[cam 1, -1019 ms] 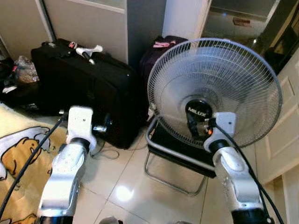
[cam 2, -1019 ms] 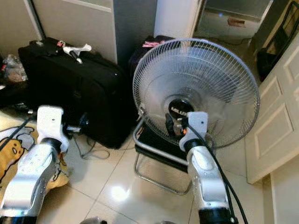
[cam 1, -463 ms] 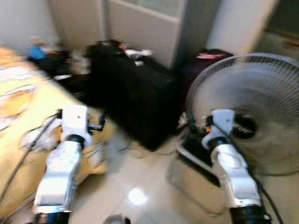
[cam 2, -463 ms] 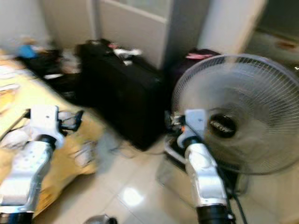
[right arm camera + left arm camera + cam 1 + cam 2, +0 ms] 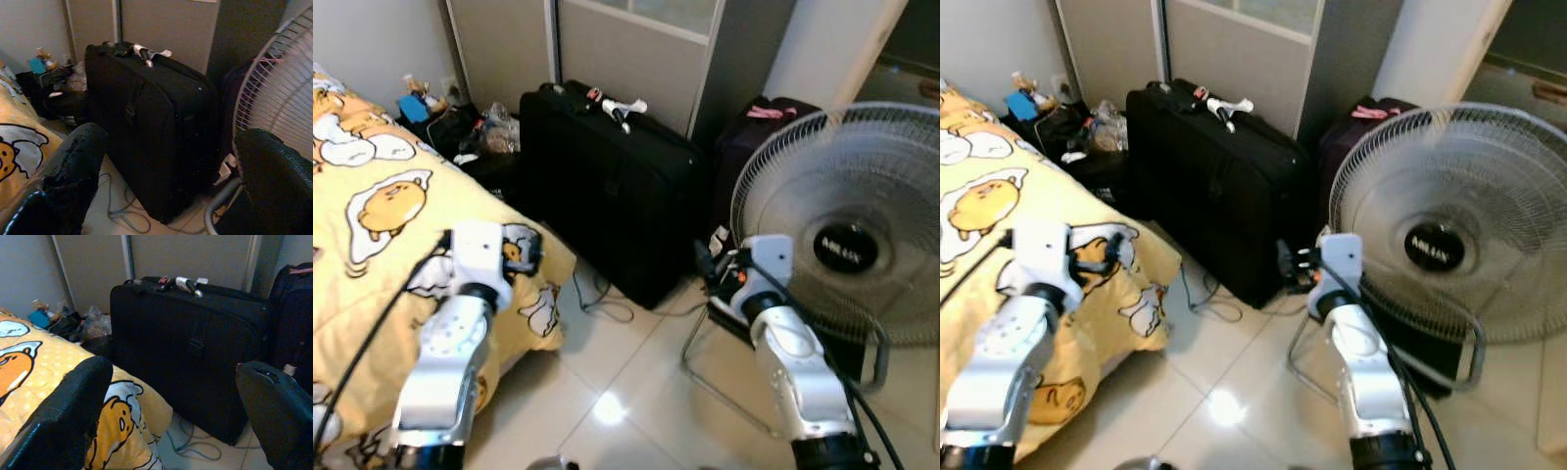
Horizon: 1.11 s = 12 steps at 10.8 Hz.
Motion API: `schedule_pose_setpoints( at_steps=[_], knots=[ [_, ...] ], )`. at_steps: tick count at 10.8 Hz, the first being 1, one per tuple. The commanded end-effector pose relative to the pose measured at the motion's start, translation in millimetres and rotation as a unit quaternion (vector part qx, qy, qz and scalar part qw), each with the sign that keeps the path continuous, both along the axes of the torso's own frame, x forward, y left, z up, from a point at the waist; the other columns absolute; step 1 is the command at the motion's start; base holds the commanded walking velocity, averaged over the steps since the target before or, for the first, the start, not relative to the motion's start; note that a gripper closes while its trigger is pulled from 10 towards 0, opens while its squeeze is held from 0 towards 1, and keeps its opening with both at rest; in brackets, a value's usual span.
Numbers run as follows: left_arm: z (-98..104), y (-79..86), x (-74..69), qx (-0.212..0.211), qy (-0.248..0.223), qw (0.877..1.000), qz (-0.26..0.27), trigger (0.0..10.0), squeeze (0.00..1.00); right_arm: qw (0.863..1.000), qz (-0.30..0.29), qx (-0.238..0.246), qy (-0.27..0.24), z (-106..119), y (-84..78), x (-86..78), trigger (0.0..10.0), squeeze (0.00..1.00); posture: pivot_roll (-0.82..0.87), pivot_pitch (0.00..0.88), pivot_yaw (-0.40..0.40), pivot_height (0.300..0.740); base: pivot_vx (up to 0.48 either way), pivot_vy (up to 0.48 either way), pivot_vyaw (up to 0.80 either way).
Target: Clean up the room
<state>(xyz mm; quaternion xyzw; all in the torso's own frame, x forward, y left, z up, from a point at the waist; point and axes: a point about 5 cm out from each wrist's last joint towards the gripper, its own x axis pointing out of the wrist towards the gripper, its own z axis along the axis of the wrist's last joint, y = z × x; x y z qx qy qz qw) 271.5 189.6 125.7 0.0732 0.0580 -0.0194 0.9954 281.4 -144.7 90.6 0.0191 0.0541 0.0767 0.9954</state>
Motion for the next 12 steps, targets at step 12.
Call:
schedule_pose_setpoints(
  at_steps=[12],
  knots=[
    [2.7, -2.0, 5.2, 0.006, -0.003, 1.0, -0.007, 10.0, 0.0, 1.0, 0.002, 0.012, -0.012, 6.0, 1.9, 5.6, 10.0, 0.0, -0.04, 0.0, -0.04, 0.74, 0.0, 0.284, 0.33]
  ],
)
